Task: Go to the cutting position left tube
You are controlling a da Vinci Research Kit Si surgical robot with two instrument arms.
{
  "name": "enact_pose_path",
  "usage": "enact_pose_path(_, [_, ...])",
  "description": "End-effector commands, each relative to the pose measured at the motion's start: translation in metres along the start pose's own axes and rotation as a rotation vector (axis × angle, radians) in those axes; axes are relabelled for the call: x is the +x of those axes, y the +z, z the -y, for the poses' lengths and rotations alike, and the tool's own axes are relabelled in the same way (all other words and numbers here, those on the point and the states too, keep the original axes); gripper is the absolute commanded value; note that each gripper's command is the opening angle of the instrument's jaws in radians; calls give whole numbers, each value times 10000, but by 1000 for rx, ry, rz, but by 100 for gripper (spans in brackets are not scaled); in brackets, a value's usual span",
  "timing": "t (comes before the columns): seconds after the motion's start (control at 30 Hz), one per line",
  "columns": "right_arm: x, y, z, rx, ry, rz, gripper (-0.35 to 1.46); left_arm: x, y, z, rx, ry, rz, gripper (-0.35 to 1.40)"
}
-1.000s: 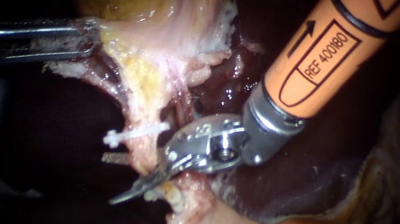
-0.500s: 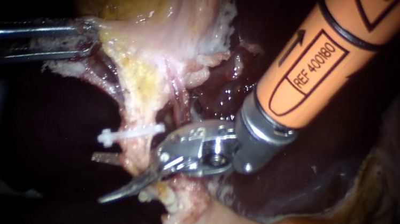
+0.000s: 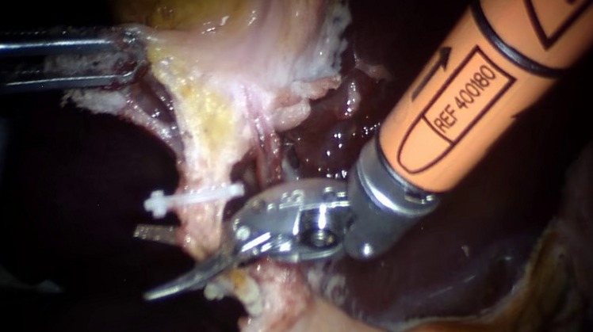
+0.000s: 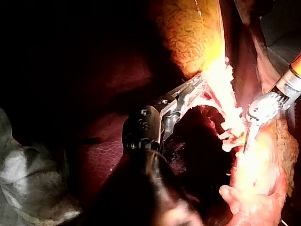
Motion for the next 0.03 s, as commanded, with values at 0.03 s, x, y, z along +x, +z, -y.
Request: enact_pose_path(0.03, [1, 0, 0, 1, 0, 0, 131, 0, 0, 0, 0, 0, 0, -35])
